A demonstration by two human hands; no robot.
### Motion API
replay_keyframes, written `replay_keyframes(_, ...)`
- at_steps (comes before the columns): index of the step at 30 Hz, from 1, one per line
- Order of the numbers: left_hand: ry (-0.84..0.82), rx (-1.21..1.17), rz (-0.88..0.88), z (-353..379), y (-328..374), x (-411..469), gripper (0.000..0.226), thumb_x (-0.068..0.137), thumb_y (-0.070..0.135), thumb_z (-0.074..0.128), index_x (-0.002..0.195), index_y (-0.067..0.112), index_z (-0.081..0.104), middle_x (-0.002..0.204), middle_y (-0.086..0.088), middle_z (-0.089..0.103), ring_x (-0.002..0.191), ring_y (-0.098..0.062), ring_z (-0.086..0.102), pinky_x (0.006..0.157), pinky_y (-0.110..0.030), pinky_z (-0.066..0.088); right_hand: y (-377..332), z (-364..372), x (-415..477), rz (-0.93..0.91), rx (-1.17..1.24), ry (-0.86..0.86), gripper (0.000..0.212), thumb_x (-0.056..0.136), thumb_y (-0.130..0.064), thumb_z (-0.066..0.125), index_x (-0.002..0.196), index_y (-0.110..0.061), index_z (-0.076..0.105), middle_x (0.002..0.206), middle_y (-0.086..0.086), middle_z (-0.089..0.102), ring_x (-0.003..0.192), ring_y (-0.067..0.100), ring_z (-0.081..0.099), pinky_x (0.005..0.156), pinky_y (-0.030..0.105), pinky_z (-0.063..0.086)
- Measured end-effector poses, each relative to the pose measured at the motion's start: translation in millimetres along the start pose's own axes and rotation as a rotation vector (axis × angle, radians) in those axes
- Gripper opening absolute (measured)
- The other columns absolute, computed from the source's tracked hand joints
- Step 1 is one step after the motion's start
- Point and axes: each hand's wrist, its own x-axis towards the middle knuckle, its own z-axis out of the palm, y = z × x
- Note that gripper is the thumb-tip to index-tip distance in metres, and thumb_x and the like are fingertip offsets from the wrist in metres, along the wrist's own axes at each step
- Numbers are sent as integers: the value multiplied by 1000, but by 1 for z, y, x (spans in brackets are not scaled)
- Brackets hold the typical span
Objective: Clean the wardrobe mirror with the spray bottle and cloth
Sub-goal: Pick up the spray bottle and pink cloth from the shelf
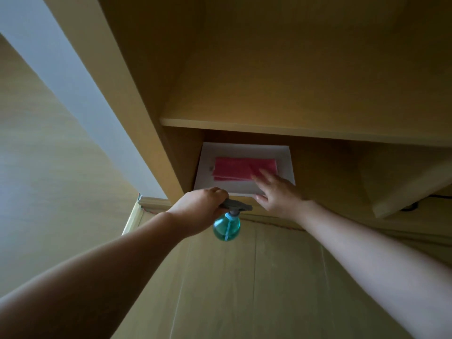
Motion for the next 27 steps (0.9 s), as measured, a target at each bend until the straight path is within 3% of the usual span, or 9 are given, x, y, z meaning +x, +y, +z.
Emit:
replay_keyframes(3, 11, 4, 12, 1, -6, -3, 20, 94, 36, 53, 105, 21, 61, 98, 5, 63, 81, -15, 60, 72, -33, 53, -3, 16, 27, 32, -69, -107, 66, 98, -56, 29, 153, -33, 3, 162, 6, -6, 148, 33, 4, 118, 46, 11)
replay_keyframes(10, 97, -20, 52, 4, -24, -17, 22, 94, 39, 51, 106, 22, 59, 97, 6, 60, 81, -11, 55, 69, -26, 48, 2, 44, 82, 161, -115, -171, 57, 103, -35, 25, 150, -42, -7, 158, 0, -26, 147, 33, -9, 117, 51, 5)
replay_keyframes(14, 155, -32, 55, 3, -31, -23, 23, 94, 38, 52, 106, 20, 60, 96, 7, 60, 81, -12, 55, 67, -25, 47, 5, 59, 98, 193, -177, -212, 56, 103, -33, 23, 152, -38, -3, 162, 5, -13, 147, 39, -3, 116, 55, 6)
replay_keyframes(18, 180, -44, 64, 5, -37, -29, 22, 94, 37, 52, 104, 20, 60, 88, 12, 53, 72, -4, 42, 64, -20, 37, 2, 66, 105, 216, -186, -229, 56, 102, -19, 31, 154, -23, 12, 161, 12, 9, 143, 40, 17, 114, 51, 25)
replay_keyframes(22, 187, -63, 69, 4, -39, -31, 22, 94, 37, 53, 106, 20, 61, 88, 13, 53, 73, -1, 40, 65, -18, 37, 1, 61, 106, 186, -260, -131, 50, 94, 1, 38, 141, -15, 43, 146, 12, 42, 130, 33, 43, 102, 45, 44)
replay_keyframes(27, 190, -72, 80, 4, -40, -33, 20, 93, 36, 55, 105, 21, 61, 91, 9, 60, 72, -4, 47, 64, -18, 39, 3, 59, 100, 186, -304, -83, 39, 94, -1, 38, 122, -13, 63, 122, 9, 62, 109, 28, 62, 87, 38, 52)
